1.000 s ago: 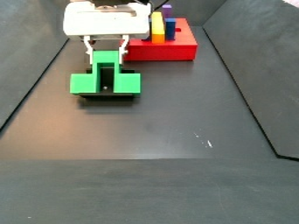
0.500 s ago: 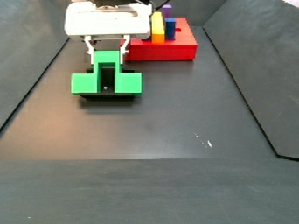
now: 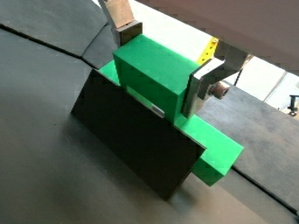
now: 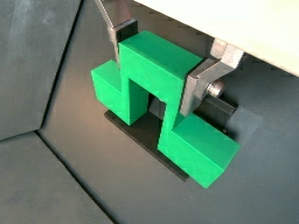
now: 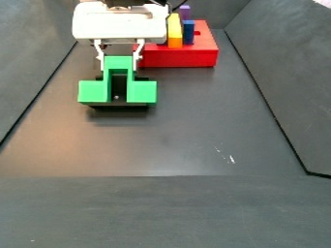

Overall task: Pick up the green object. Move up. Place the green object on the fixture. Regrasp the green object. Move to above the board. Insert the green object.
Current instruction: Regrasp the green object, then move to above the board.

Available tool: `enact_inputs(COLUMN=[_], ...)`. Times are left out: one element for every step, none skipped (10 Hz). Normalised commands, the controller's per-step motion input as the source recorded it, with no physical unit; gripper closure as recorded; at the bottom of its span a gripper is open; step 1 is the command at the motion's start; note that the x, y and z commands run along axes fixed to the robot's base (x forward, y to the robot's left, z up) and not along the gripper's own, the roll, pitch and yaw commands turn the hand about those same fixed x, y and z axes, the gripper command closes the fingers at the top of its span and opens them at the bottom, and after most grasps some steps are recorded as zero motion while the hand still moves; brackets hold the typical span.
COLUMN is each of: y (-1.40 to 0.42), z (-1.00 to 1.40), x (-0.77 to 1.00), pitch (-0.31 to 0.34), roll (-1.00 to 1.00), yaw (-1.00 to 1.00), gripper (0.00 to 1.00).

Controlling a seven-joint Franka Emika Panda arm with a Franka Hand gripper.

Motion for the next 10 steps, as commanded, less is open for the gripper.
enact_inputs(y=[0.00,0.00,0.00,-0.01,-0.03,-0.01,-0.02,-0.04,-0.03,-0.02], z=[0.00,0.00,1.40,1.40,1.40,1.40,1.40,1.40,1.40,0.88], x=[0.00,0.00,0.00,-0.01,-0.06,-0.06,-0.04,-0.04,-0.04,-0.02], pitch=[0.000,0.000,0.000,0.011,0.014,0.013,0.052,0.060,0.063,0.070], roll=[0.00,0.00,0.00,0.00,-0.07,-0.06,-0.03,0.00,-0.01,-0.01], yaw=[0.00,0.00,0.00,-0.02,-0.04,-0.03,-0.02,-0.01,0.00,0.01], gripper=[1.00,1.00,1.00,1.00,1.00,1.00,1.00,1.00,1.00,1.00])
